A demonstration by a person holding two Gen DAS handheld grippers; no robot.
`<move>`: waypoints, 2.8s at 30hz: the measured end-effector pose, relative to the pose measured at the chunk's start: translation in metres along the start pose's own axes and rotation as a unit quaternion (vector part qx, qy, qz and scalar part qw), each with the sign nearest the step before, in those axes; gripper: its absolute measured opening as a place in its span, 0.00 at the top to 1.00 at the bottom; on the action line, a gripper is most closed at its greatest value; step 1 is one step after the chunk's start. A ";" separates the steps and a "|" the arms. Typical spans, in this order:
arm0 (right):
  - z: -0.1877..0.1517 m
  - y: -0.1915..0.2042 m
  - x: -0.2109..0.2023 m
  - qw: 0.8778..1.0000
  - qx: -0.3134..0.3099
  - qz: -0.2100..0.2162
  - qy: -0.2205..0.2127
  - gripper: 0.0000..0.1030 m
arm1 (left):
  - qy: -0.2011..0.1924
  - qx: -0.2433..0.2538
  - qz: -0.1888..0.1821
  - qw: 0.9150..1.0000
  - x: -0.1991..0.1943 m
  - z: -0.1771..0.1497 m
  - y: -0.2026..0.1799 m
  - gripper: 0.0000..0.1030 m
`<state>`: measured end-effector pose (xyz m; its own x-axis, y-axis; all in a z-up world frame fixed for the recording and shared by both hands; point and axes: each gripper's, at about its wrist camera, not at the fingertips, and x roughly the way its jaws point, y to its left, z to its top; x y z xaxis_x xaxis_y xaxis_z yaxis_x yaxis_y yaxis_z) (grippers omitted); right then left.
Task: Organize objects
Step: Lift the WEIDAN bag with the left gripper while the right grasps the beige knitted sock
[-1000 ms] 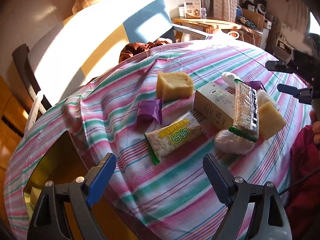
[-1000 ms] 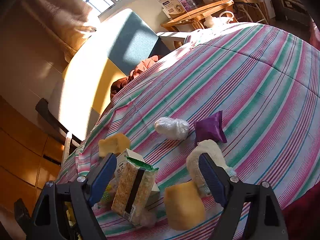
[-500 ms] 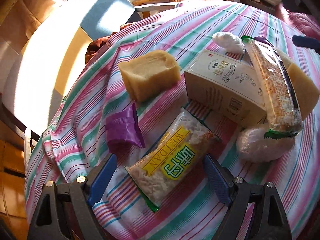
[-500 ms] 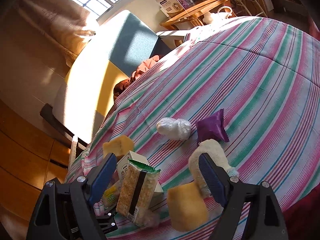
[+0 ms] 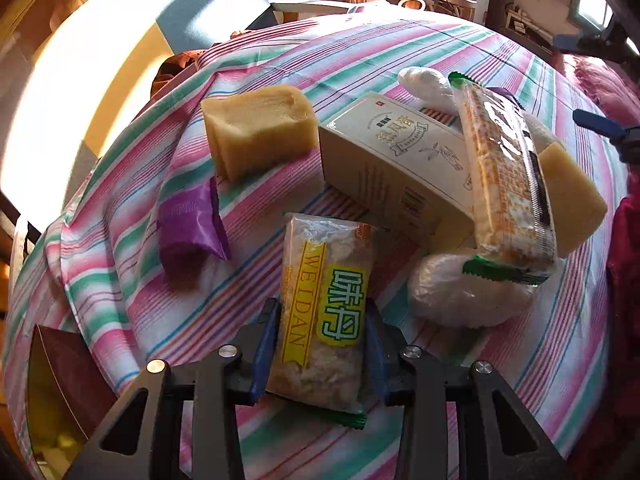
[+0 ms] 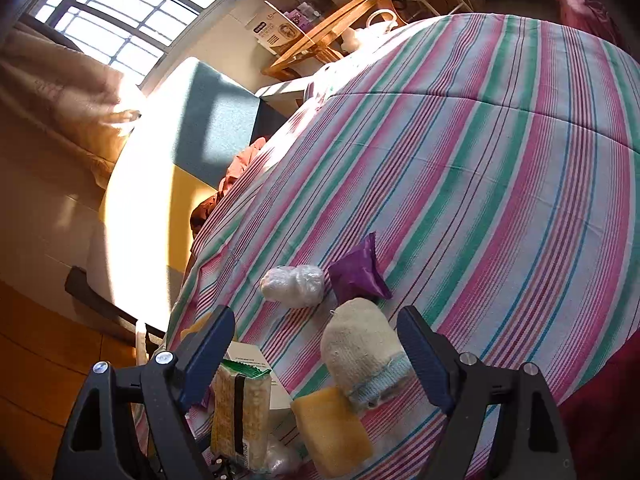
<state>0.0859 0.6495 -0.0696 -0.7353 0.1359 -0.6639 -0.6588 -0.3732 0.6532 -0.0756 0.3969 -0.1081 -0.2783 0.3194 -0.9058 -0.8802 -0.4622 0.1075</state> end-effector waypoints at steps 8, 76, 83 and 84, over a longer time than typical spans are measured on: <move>-0.010 0.013 0.021 0.998 -0.038 -0.031 0.050 0.28 | -0.023 -0.070 -0.003 0.997 -0.025 -0.049 -0.012 0.61; -0.024 0.032 0.064 0.954 -0.168 -0.233 0.083 0.38 | -0.095 -0.121 -0.024 0.988 -0.044 -0.119 -0.027 0.55; -0.018 0.016 0.070 0.951 -0.140 -0.257 0.099 0.47 | -0.097 -0.122 -0.024 0.987 -0.045 -0.120 -0.026 0.55; -0.017 0.015 0.071 0.952 -0.137 -0.256 0.100 0.47 | -0.098 -0.123 -0.024 0.987 -0.045 -0.119 -0.026 0.56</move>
<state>0.0267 0.6375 -0.1129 -0.2670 0.1971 -0.9433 -0.8358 -0.5346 0.1249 0.0060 0.2960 -0.1193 -0.3279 0.4884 -0.8087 -0.7813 -0.6214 -0.0585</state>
